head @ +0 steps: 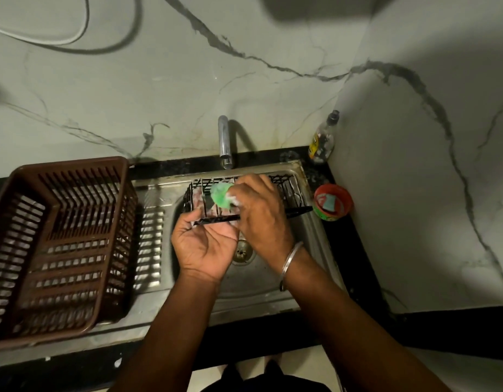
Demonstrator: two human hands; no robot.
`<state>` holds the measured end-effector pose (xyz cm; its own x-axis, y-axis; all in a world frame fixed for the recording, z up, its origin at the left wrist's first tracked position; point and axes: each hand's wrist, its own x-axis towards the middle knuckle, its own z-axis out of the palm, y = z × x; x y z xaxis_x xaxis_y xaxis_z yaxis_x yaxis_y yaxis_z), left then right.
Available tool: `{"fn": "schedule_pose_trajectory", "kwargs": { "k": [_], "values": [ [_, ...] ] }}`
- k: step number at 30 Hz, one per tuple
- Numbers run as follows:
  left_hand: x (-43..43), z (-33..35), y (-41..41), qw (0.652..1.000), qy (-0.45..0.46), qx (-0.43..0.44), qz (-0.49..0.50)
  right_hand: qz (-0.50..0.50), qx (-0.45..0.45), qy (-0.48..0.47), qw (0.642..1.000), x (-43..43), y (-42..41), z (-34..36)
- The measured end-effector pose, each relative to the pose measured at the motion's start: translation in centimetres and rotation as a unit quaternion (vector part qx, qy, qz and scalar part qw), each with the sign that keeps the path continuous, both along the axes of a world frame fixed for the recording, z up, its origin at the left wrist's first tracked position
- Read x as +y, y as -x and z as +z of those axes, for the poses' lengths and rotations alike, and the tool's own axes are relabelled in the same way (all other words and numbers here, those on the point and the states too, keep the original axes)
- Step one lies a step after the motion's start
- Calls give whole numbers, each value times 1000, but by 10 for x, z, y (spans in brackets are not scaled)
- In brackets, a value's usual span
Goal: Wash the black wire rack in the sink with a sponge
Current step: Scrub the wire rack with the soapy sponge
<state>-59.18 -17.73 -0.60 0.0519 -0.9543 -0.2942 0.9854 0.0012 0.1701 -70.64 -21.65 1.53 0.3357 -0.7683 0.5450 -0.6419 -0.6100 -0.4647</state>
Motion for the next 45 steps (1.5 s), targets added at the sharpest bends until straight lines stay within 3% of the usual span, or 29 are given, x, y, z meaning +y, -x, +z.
{"fn": "schedule_pose_trajectory", "kwargs": {
  "k": [4,8,11,15,19,24,28,33,38,42,45],
  "values": [
    [-1,4,-3,999,2,30,27,55,16,9,998,13,-5,-7],
    [-5,5,-4,1000,1,13,26,-8,-31,0,999,15,5,-10],
    [-2,4,-3,1000,8,23,0,44,-3,22,999,22,6,-14],
    [-2,10,0,999,-27,25,20,-56,-55,4,997,14,22,-20],
    [-1,9,-3,998,-48,37,-15,75,-74,14,994,29,-14,-13],
    [-6,7,-3,999,-40,5,-8,-3,-77,2,997,12,26,-28],
    [-3,10,2,999,-37,4,-5,66,-49,15,996,18,10,-19],
    [-4,10,4,999,-40,26,-9,-40,-80,26,996,13,52,-29],
    [-2,12,3,999,-17,8,-30,1,-10,59,998,30,32,-26],
    [-3,16,2,998,-19,68,5,-123,-65,33,990,20,62,-34],
    [-1,16,5,999,-17,33,-7,-51,-24,36,998,30,39,-26]
  ]
}}
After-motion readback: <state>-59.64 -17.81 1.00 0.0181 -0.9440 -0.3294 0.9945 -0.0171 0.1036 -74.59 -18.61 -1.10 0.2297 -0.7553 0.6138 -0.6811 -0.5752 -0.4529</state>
